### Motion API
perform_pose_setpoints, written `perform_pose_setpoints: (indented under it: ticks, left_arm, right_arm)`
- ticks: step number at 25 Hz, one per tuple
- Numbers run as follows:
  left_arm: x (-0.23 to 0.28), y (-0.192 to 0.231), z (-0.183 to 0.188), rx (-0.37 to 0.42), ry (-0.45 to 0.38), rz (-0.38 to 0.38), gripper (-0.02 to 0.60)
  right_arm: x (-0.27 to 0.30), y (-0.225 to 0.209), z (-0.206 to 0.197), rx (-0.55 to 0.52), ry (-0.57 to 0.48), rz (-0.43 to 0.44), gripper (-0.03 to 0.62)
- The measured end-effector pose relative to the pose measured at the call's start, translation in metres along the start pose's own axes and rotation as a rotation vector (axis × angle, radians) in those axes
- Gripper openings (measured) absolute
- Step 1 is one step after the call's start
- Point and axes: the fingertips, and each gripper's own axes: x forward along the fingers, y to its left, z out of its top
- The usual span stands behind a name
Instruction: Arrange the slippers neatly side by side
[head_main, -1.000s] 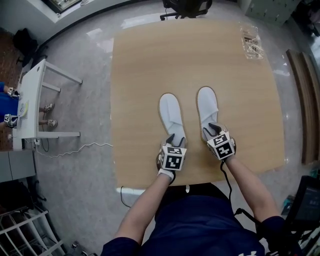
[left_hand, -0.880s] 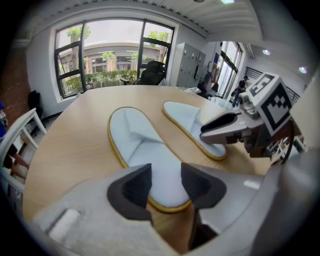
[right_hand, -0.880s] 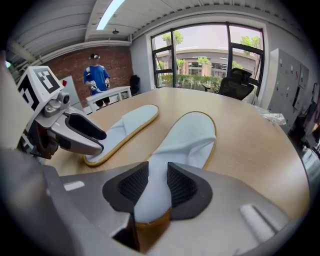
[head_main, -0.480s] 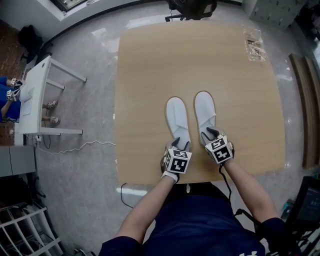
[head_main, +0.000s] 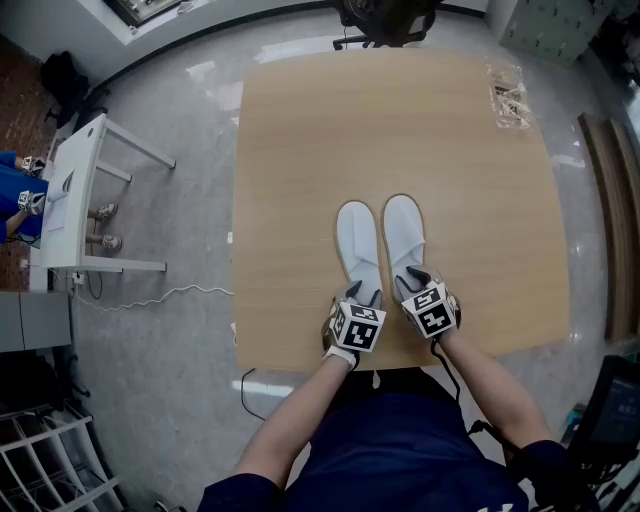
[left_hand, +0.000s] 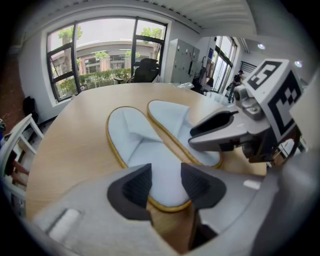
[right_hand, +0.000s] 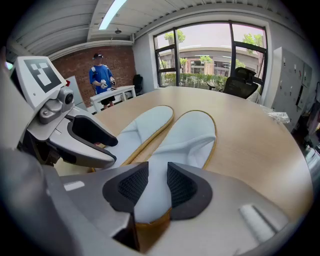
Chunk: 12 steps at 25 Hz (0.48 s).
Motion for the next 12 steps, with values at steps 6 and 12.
perform_pose_setpoints:
  ticks: [6,12]
  left_arm:
    - [-0.0001,0.0000,0.0012,0.034,0.013,-0.008,0.184]
    - [0.0011,-0.0036,-0.0008,0.051,0.020,-0.012,0.186]
  right_arm:
    - [0.0020,0.0094,0.0008,0.024,0.014,0.009,0.127]
    - [0.0030,0.0107,-0.0019,0.045,0.013,0.014,0.127]
